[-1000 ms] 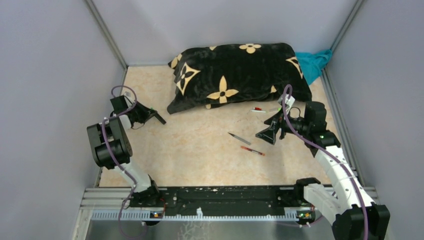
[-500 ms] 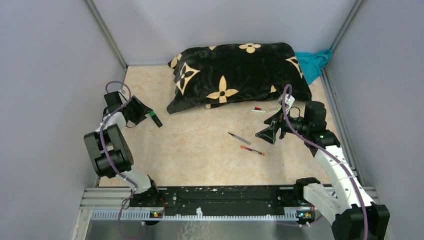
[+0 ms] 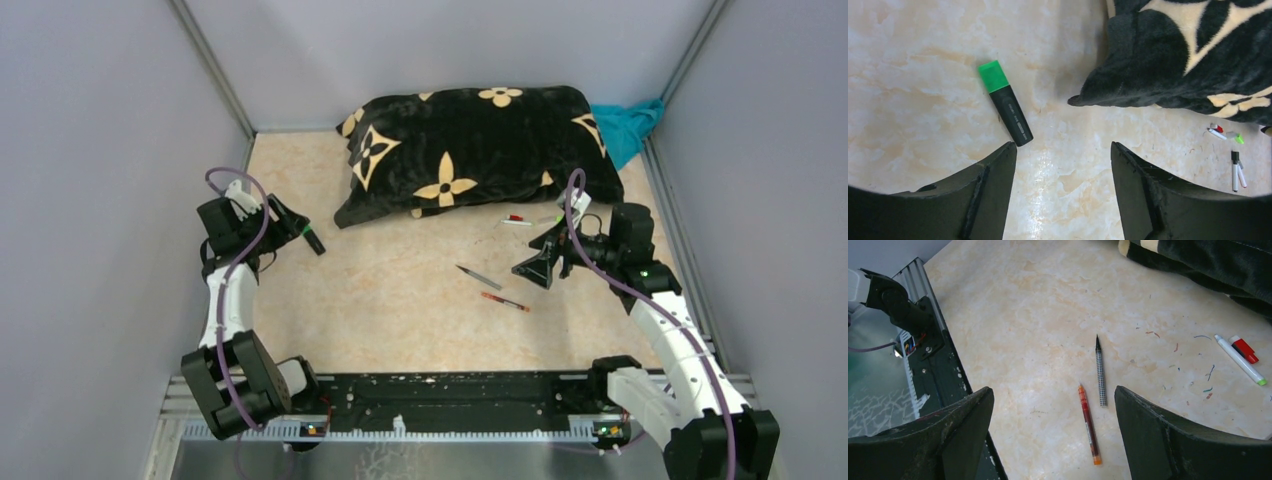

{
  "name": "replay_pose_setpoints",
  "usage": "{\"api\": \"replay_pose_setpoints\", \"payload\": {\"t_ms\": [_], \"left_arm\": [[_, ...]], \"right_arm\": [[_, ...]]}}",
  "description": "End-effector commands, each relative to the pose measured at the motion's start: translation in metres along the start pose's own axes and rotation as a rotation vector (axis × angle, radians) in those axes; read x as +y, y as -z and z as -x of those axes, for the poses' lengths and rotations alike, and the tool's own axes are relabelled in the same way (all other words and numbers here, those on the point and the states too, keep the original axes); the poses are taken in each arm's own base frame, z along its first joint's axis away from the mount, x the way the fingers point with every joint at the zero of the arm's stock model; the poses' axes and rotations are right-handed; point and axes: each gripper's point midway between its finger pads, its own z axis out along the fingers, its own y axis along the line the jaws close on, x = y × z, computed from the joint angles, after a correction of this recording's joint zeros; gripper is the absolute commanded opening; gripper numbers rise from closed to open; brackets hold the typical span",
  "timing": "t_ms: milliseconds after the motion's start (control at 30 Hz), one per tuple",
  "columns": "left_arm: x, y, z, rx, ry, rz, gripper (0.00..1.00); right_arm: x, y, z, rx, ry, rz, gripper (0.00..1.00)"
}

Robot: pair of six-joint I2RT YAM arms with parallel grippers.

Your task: Insert the pens into the pen caps

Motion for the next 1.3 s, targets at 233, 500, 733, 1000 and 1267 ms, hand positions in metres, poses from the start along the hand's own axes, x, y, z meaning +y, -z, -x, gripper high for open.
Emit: {"api": "replay_pose_setpoints", "payload": {"t_ms": [233, 500, 733, 1000, 1267], "left_arm": [[-0.013, 0.007, 0.015, -0.134, -0.122, -0.079, 0.98], [0.004, 0.003, 0.013, -0.302, -0.155, -0.036, 0.99], [0.017, 0.003, -0.003, -0.443, -0.281, -0.011, 0.99], [0.013, -0.007, -0.018, -0.484, -0.410, -0.031, 0.99], [0.007, -0.021, -0.025, -0.503, -0.451, -0.093, 0.99]], "right_arm": [[-0.001, 0.007, 0.025, -0.045, 0.093, -0.023, 0.89], [-0.009, 0.009, 0.027, -0.036, 0.101, -0.060, 0.89], [-0.017, 0.011, 0.025, -0.027, 0.097, -0.096, 0.90], [-0.053, 0.023, 0.010, -0.003, 0.057, -0.273, 0.92], [-0.079, 0.034, 0.001, 0.028, 0.014, -0.352, 0.92]]}}
